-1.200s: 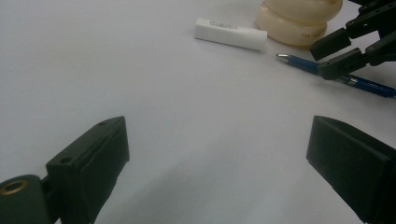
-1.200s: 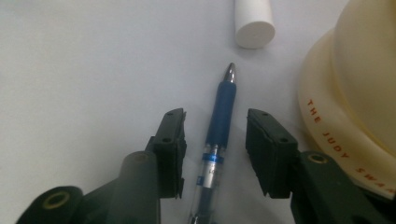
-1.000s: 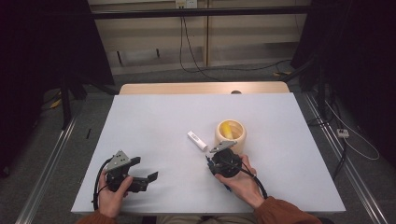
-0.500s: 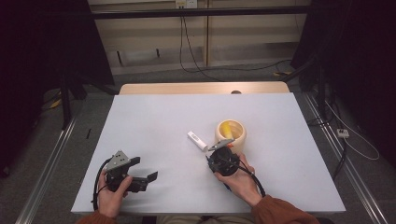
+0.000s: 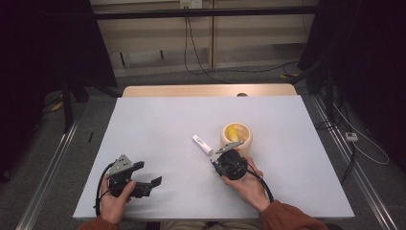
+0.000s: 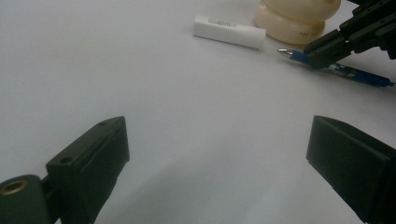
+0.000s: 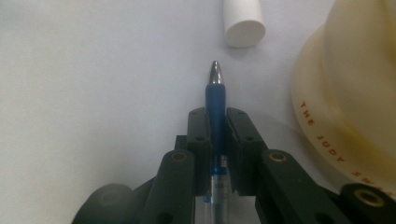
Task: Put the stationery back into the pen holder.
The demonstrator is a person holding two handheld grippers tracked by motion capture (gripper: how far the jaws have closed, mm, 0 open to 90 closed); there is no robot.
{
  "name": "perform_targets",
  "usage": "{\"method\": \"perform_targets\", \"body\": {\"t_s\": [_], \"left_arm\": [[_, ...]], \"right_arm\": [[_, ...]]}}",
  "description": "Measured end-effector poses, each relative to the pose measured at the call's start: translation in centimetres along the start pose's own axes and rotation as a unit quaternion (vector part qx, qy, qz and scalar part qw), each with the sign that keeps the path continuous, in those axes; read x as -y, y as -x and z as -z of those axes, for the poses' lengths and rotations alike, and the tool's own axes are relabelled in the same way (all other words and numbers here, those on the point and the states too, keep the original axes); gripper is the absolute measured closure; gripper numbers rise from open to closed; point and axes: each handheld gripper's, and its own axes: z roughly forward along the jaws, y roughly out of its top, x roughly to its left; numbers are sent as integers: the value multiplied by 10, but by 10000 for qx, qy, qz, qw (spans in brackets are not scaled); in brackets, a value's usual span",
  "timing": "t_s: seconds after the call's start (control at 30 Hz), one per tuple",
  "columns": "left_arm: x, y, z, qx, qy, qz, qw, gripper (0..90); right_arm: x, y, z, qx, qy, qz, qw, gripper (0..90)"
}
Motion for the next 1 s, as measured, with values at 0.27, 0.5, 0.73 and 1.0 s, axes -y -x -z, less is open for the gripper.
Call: {"method": "perform_targets", "body": {"t_s": [0.27, 0.5, 0.73, 1.0], "left_arm": [[0, 0, 0, -1, -4, -1, 10000, 59], [0, 0, 0, -4, -11, -18, 10000, 58], [0, 0, 0, -5, -12, -4, 10000, 59], [0, 0, 0, -10, -14, -7, 10000, 59]], "right_arm": [[1, 5, 16, -148, 259, -104, 9995, 813], [3, 10, 29, -340, 592, -45, 9977, 812], [6, 13, 39, -525, 1015, -14, 9934, 812], [7, 18, 51, -744, 1554, 26, 9850, 812]]}}
